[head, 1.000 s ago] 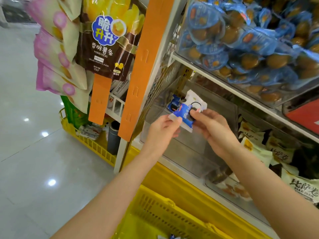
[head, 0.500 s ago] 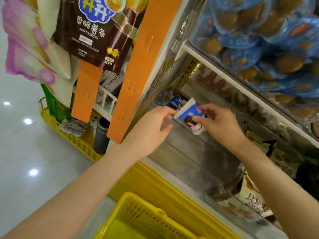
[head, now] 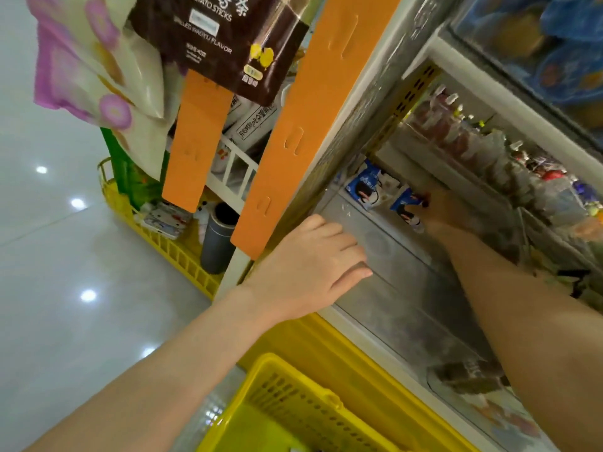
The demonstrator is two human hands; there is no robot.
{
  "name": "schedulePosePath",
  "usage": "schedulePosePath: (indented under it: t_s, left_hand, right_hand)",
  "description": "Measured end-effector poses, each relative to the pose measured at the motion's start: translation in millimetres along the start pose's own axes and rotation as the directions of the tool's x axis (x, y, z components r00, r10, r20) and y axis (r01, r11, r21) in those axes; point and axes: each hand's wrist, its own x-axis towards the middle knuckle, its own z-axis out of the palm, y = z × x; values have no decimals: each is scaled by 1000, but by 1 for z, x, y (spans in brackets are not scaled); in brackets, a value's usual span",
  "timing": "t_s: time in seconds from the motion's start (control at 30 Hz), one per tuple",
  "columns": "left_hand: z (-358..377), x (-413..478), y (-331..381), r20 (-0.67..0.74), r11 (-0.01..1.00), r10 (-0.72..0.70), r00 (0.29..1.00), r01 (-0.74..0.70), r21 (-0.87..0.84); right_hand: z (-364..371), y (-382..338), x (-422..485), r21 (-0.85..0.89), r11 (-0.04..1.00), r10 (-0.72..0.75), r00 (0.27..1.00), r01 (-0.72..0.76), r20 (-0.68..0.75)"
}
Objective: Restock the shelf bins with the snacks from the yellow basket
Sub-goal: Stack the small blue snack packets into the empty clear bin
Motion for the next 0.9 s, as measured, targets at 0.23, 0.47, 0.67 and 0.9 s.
schedulePosePath:
  t_s: [0.23,0.47,0.67,0.9]
  left_hand:
    - [8,0,-6,-84,999,37,996,-37,1]
    - [3,0,-1,-51,999,-24,998,21,-44]
    - [-2,0,11,-6,984,-143,990,142,-110]
    - [-3,-16,44,-60,943,-330,942,327,-60]
  right_hand:
    - [18,3,1,-32,992,-123,979,119,-165]
    - [1,-16,-5,-174,980,-109,993,98,-54]
    - [-30,-45,-45,-164,986,-57,993,40,-100]
    - [-51,-41,-171,194,906,-344,921,377,-182]
